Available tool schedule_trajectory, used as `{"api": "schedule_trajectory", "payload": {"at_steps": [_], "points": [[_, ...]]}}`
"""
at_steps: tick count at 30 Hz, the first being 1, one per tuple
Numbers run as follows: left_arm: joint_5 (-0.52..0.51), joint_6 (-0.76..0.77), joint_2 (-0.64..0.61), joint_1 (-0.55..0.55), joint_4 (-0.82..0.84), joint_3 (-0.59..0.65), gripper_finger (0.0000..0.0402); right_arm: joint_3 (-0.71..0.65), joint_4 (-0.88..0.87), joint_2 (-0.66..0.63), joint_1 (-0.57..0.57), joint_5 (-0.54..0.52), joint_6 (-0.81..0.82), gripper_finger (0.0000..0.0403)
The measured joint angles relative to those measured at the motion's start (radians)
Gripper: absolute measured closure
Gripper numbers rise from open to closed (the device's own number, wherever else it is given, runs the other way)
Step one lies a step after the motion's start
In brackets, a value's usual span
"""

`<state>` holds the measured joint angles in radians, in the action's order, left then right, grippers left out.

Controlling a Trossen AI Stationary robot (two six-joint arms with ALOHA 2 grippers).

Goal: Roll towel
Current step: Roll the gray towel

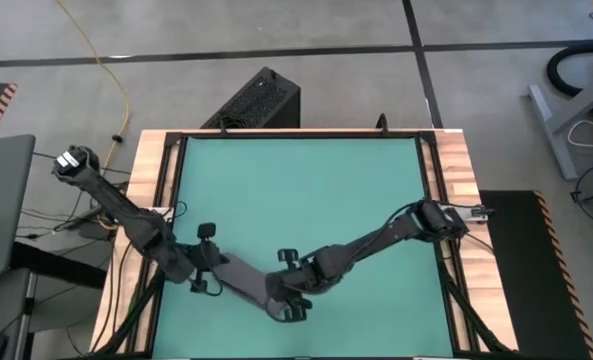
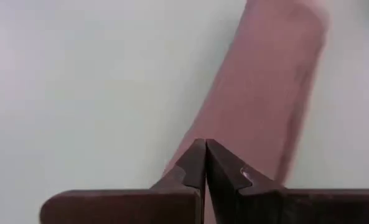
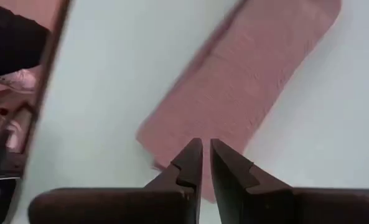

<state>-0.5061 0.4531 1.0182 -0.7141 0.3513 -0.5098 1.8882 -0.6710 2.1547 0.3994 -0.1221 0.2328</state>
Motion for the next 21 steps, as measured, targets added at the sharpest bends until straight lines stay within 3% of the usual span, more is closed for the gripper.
{"api": "schedule_trajectory", "payload": {"at_steps": [5, 7, 11, 16, 21], "points": [[0.096, -0.001, 0.03, -0.061, -0.28, 0.064, 0.0402, -0.013, -0.016, 0.075, -0.025, 0.064, 0.038, 0.0344], [0.071, 0.008, 0.095, -0.072, -0.352, 0.099, 0.0402, -0.013, 0.0, 0.094, -0.018, 0.079, 0.04, 0.0344], [-0.021, 0.081, 0.209, -0.046, -0.368, 0.121, 0.0402, -0.01, 0.035, 0.12, 0.003, 0.101, 0.068, 0.0344], [0.067, 0.083, 0.26, -0.008, -0.354, 0.118, 0.0402, -0.011, 0.193, 0.158, 0.025, 0.128, 0.091, 0.0344], [0.084, 0.083, 0.253, 0.056, -0.266, 0.118, 0.0402, -0.009, 0.435, 0.213, 0.027, 0.148, 0.123, 0.0344]]}}
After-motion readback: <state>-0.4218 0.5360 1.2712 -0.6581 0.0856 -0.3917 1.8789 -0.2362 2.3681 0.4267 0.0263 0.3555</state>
